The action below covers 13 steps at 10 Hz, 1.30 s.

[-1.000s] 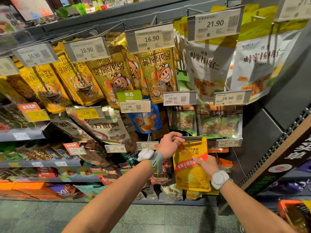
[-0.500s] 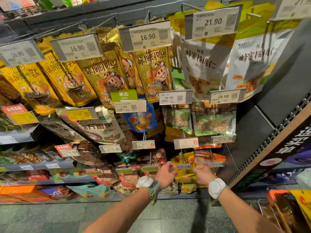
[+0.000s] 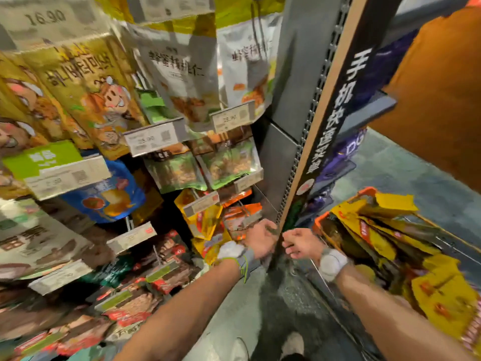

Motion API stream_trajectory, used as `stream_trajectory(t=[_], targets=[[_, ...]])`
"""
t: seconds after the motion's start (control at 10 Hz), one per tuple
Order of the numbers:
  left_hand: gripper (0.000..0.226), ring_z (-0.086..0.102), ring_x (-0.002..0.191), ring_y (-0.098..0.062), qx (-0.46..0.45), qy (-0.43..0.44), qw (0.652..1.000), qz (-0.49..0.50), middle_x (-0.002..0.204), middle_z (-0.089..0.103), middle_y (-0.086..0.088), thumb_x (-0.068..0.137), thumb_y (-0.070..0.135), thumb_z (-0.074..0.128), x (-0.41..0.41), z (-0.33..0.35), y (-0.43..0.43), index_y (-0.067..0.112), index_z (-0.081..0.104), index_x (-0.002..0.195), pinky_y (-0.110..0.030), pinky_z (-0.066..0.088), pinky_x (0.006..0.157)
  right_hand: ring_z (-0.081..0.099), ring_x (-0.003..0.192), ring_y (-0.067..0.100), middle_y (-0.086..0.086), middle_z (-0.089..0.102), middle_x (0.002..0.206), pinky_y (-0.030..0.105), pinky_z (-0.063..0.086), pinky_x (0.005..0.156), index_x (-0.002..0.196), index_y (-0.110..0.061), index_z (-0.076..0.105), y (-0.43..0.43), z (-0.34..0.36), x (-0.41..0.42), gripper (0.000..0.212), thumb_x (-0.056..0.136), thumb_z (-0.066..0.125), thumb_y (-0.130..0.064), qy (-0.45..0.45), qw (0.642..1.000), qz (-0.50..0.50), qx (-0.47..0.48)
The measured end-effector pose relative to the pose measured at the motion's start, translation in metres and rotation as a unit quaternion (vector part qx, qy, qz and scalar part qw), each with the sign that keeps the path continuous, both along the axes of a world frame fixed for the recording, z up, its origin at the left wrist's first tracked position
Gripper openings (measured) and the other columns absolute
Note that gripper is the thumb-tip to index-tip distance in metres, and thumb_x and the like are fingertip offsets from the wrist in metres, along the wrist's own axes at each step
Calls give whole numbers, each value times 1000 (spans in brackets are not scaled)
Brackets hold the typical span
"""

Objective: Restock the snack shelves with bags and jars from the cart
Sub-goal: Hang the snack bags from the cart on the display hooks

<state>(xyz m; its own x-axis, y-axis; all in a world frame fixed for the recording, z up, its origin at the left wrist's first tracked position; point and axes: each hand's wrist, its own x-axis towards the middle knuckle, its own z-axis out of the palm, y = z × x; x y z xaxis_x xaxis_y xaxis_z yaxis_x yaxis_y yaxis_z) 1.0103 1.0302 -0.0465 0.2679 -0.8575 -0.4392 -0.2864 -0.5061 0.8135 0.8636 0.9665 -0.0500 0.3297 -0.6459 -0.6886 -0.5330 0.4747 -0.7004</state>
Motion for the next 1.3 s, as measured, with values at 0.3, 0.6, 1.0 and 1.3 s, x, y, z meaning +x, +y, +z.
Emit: stream_trajectory(t=[0.3, 0.6, 1.0, 1.3], targets=[[23, 52, 67, -15, -13, -20, 985, -173, 79, 56, 0, 102, 5, 46, -175, 24, -76, 0, 62, 117, -11, 43, 51, 64, 55, 16, 9, 69, 75, 23, 53, 54, 79, -13, 76, -26, 37, -196, 5, 76, 74, -15, -100, 993, -69, 2], [32, 49, 87, -15, 68, -110, 951, -282, 108, 44, -3, 100, 12, 50, -325, -4, -137, 4, 55, 131, -27, 40, 89, 56, 83, 18, -1, 61, 88, 11, 41, 61, 114, -14, 63, -71, 4, -365, 16, 102, 54, -19, 107, 977, -159, -89], [76, 52, 128, -41, 215, -136, 926, -279, 141, 52, -21, 91, 32, 66, -454, -100, -130, 6, 30, 154, -46, 43, 107, 55, 125, 29, -2, 56, 134, 43, 49, 97, 137, -22, 47, -71, -104, -521, 75, 76, 81, -47, 263, 962, -34, -64], [41, 63, 107, -16, 210, 58, 928, -302, 112, 68, 3, 87, 29, 71, -429, -90, -132, 20, 65, 126, -25, 53, 93, 63, 110, 21, 3, 66, 121, 39, 51, 98, 133, -18, 53, -76, -114, -542, 64, 79, 84, -33, 148, 986, -13, -73]])
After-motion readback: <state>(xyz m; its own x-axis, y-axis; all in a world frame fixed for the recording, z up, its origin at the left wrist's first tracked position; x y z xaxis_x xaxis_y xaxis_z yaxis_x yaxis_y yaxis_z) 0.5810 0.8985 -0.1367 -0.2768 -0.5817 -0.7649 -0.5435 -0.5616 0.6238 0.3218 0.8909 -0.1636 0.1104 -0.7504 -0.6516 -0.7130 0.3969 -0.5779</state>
